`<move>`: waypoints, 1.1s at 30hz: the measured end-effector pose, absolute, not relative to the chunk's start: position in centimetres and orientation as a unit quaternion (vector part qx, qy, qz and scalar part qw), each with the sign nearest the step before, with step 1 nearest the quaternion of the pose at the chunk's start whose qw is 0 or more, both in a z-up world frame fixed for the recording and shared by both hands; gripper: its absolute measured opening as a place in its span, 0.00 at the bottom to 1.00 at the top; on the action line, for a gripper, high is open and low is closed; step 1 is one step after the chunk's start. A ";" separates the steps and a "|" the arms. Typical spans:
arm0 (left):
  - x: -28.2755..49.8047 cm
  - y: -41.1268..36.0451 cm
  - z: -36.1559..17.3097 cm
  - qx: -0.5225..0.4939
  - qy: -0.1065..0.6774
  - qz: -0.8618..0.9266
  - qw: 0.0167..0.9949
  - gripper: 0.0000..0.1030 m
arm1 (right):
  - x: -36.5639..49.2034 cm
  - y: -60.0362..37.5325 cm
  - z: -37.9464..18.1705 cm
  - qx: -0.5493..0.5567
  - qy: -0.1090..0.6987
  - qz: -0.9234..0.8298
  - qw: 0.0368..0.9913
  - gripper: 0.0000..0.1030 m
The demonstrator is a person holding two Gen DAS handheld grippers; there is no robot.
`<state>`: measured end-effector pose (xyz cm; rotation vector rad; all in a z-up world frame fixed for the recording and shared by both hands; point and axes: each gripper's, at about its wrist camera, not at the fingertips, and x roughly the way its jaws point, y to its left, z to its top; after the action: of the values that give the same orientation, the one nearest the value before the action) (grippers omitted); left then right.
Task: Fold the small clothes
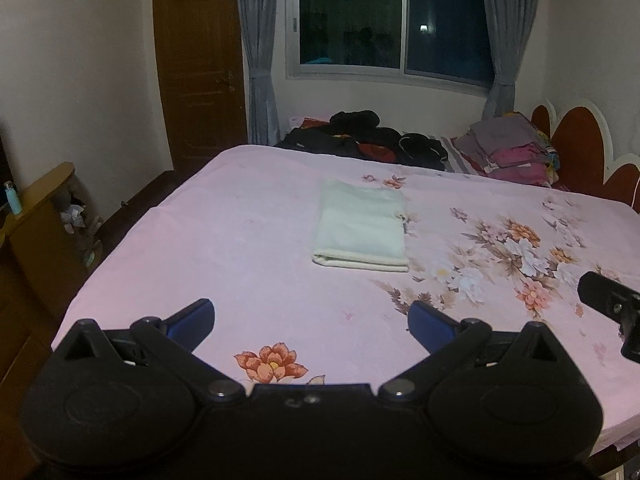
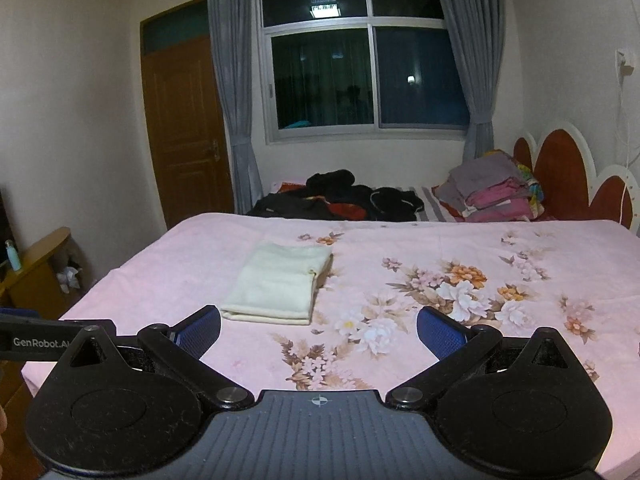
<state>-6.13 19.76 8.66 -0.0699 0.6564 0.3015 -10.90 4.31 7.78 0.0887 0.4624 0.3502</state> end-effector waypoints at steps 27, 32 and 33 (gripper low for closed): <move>-6.3 20.1 8.8 -0.034 0.320 0.157 0.934 1.00 | -10.2 4.4 7.8 0.048 0.228 0.181 0.955 1.00; -6.4 20.2 8.8 -0.033 0.322 0.157 0.933 1.00 | -10.1 4.5 7.7 0.047 0.231 0.181 0.955 1.00; -6.4 20.2 8.8 -0.033 0.322 0.158 0.933 1.00 | -10.0 4.5 7.7 0.047 0.231 0.180 0.955 1.00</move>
<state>-6.38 20.17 8.75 -0.0676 0.6587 0.3225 -10.01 4.48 7.69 0.0962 0.4685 0.3665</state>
